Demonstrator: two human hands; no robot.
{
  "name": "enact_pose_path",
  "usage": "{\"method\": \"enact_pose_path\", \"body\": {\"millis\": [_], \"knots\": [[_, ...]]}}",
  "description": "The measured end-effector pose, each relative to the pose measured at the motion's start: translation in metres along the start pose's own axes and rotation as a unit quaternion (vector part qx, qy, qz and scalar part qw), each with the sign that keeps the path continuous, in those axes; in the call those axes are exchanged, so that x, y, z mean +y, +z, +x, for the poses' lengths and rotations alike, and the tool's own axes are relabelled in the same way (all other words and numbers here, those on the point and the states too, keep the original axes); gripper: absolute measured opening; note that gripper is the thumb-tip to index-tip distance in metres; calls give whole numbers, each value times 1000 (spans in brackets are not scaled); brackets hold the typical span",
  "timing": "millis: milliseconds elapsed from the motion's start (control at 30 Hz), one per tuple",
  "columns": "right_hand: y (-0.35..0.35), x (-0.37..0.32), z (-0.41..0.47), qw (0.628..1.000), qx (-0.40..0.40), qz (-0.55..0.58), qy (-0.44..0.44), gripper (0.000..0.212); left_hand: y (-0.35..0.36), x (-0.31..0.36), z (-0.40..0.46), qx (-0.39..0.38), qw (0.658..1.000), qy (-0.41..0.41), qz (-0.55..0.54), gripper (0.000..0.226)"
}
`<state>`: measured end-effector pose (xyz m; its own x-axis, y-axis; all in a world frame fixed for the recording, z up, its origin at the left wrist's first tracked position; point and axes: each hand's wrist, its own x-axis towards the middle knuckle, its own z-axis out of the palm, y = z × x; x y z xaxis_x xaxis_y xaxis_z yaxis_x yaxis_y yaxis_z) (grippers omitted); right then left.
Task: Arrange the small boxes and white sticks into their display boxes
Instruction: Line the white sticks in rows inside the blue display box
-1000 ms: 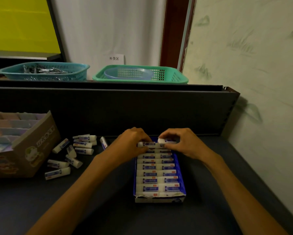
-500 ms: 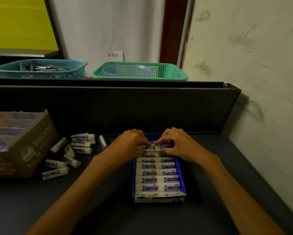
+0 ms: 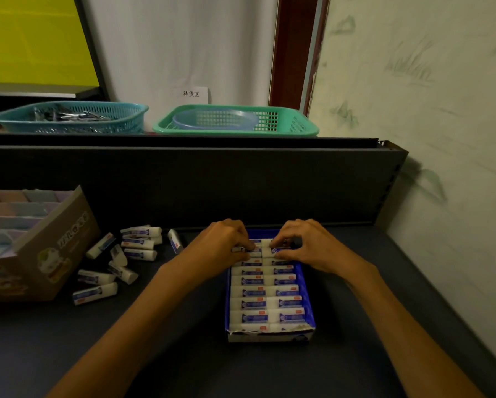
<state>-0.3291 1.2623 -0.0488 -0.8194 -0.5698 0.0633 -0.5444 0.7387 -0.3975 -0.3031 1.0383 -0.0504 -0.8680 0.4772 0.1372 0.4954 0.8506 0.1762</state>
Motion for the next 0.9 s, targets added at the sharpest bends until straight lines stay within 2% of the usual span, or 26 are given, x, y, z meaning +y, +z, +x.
{"method": "enact_pose_path", "body": {"millis": [267, 400, 600, 900], "knots": [[-2, -3, 0, 1000, 4, -25, -2, 26, -2, 4, -4, 9, 1000, -12, 4, 34], [-4, -11, 4, 999, 29, -22, -14, 27, -7, -2, -17, 48, 999, -18, 11, 37], [-1, -47, 20, 995, 70, 9, -66, 31, -26, -30, -46, 65, 994, -84, 20, 42], [26, -112, 64, 993, 24, -25, -111, 41, -46, -83, -125, 80, 978, -190, -11, 45]]}}
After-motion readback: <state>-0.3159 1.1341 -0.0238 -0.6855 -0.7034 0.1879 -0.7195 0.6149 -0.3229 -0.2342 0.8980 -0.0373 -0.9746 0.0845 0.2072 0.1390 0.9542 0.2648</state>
